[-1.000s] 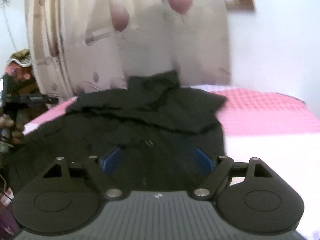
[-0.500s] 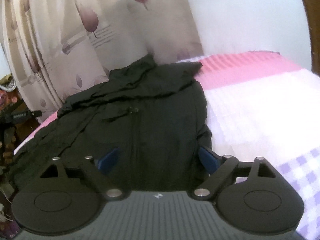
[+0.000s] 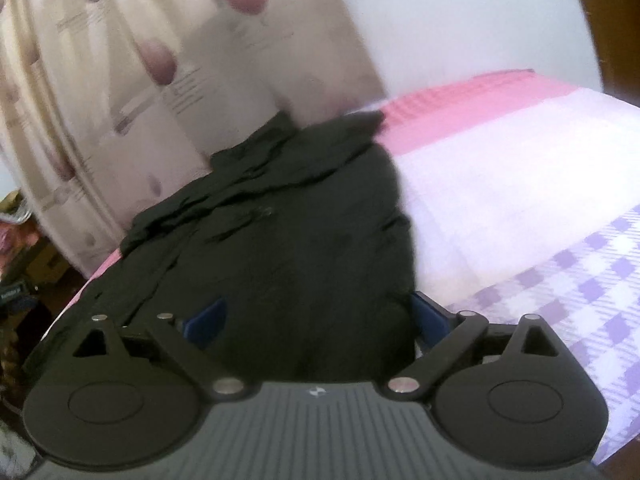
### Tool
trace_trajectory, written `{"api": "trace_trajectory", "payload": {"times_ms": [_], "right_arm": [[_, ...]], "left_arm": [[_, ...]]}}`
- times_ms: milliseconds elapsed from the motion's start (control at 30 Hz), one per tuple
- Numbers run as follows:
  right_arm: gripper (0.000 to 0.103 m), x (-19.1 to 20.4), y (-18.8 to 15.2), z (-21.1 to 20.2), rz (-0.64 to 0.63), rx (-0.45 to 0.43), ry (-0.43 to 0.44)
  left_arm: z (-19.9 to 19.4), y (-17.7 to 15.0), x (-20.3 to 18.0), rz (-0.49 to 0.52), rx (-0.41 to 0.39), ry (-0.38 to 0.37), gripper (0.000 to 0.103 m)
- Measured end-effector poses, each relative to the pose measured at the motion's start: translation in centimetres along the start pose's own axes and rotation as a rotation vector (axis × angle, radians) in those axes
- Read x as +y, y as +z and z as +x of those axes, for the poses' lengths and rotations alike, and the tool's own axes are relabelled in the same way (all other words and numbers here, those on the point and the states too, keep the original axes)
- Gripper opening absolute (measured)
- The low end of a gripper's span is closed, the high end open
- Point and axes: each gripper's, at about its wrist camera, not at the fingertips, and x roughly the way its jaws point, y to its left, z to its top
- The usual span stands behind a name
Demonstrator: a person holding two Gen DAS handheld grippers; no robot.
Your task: Fold large clothes
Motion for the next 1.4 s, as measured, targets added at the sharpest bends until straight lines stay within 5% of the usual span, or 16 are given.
{"api": "trace_trajectory", "payload": {"times_ms": [233, 500, 633, 700, 800, 867, 933, 1000, 1100, 1167, 1200, 1267, 1333, 1400], "right_arm": [[0.098, 0.4, -0.1, 0.2, -0.009, 0.006, 0.025], [0.098, 0.1, -0.2, 0.0, -0.012, 0.003, 0.049], [0.098, -0.4, -0.4, -0.3, 0.030, -0.015, 0.075], [0.098, -1.0, -0.6, -0.6, 0.075, -0.036, 0.106], [0.098, -2.4, -0.7, -1.1, 0.179, -0.051, 0.165], [0.083, -2.3, -0.4, -1.3, 0.154, -0.022, 0.169], [0.041, -2.0, -0.3, -1.1, 0.115, 0.032, 0.167], [0.030, -2.2, -0.4, -1.2, 0.123, 0.056, 0.167], [0.028, -2.8, -0.2, -1.3, 0.154, 0.068, 0.194], [0.030, -3.3, 0.0, -1.4, 0.182, 0.090, 0.194], [0.030, -3.7, 0.0, -1.6, 0.193, 0.098, 0.181], [0.045, -4.0, 0.2, -2.2, 0.207, 0.096, 0.164], [0.079, -4.1, 0.2, -2.7, 0.233, 0.122, 0.205], [0.084, -3.8, -0.1, -3.0, 0.252, 0.143, 0.257]], "left_arm": [[-0.5, -1.7, 6.5, -0.132, 0.189, -0.176, 0.090], [0.6, -5.2, 8.8, -0.257, 0.347, -0.319, 0.052], [0.6, -6.1, 8.1, -0.235, 0.338, -0.342, 0.044], [0.6, -6.3, 8.3, -0.258, 0.337, -0.377, 0.027], [-0.2, -6.0, 8.1, -0.231, 0.307, -0.387, 0.021], [-0.8, -5.7, 7.8, -0.222, 0.279, -0.388, 0.019], [-1.5, -5.5, 8.1, -0.267, 0.235, -0.424, 0.018], [-1.5, -5.1, 7.8, -0.275, 0.222, -0.441, 0.018], [-0.9, -5.3, 7.2, -0.241, 0.249, -0.423, 0.019], [-0.7, -5.7, 7.7, -0.258, 0.259, -0.418, 0.026], [-0.6, -5.9, 7.9, -0.262, 0.270, -0.417, 0.039], [-0.5, -6.1, 8.2, -0.271, 0.275, -0.415, 0.058], [-0.6, -6.1, 8.0, -0.269, 0.273, -0.423, 0.073], [-0.4, -6.1, 7.7, -0.268, 0.282, -0.440, 0.074]]}}
